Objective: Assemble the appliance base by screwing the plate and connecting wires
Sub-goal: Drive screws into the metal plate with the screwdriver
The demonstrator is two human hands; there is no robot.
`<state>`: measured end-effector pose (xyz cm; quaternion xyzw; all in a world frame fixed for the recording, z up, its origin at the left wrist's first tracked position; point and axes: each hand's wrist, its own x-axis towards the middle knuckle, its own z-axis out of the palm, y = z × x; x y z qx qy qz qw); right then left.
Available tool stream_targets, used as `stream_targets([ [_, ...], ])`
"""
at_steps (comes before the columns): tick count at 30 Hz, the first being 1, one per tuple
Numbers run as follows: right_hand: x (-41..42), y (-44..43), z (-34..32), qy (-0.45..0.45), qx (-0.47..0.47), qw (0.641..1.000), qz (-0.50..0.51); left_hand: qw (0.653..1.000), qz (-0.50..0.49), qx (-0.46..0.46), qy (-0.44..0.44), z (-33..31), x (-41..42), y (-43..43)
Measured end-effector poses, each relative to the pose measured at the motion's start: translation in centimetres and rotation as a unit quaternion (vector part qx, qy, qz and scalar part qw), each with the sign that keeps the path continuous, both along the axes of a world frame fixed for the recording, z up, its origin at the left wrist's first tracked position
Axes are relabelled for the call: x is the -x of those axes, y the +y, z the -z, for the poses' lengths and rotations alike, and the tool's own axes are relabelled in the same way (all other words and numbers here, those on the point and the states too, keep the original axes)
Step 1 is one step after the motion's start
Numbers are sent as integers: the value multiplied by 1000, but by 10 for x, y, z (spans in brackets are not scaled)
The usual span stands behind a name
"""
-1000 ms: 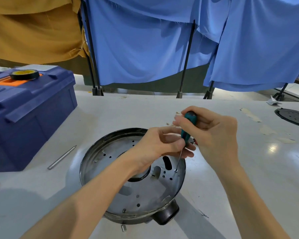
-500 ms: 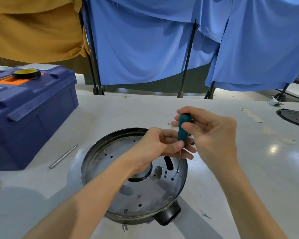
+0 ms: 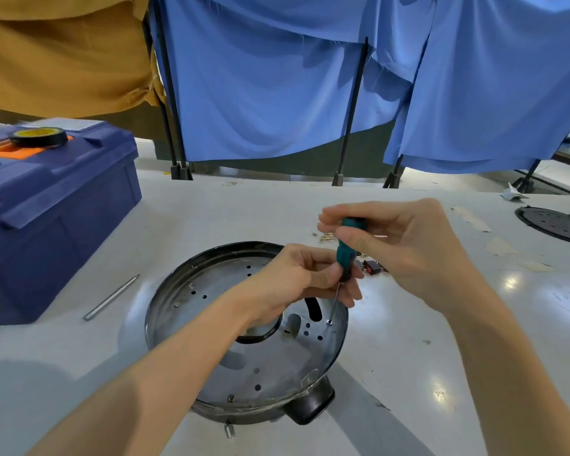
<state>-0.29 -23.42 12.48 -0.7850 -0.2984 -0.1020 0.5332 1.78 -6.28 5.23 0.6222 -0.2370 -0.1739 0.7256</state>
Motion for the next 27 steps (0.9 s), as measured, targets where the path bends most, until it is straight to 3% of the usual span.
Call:
stream_targets([
  [5,0,10,21,-48,-48,983,171,999,-44,12,-12,-3,5,-3],
  [9,3,31,40,-225,-9,894,388,998,-51,-35,-31,-4,5,-13],
  [10,3,33,39,-233,-6,889,393,997,-52,-42,-31,-4,4,-13],
  [11,1,30,35,-211,-7,910,357,997,-52,-43,-30,-4,4,-11],
  [13,-3,18,24,-79,-30,980,181,998,-45,-31,-24,-4,5,-9],
  [15,-3,7,16,20,-33,999,-11,999,-30,-17,-14,-3,7,-5],
  [16,-4,4,16,27,-27,998,-51,1000,-27,-10,-9,-2,8,-4],
  [18,-7,3,18,5,-38,999,-19,1000,-26,5,3,-2,6,-3],
  [21,-12,15,29,-46,-79,985,146,999,-50,10,12,-1,5,-7],
  [25,-7,44,47,-168,-56,910,374,996,-83,-25,1,1,3,-12],
  [26,-5,47,46,-175,-42,911,371,996,-83,-23,1,2,2,-10],
  [27,-5,43,41,-145,-44,935,322,997,-77,-17,2,3,1,-7],
])
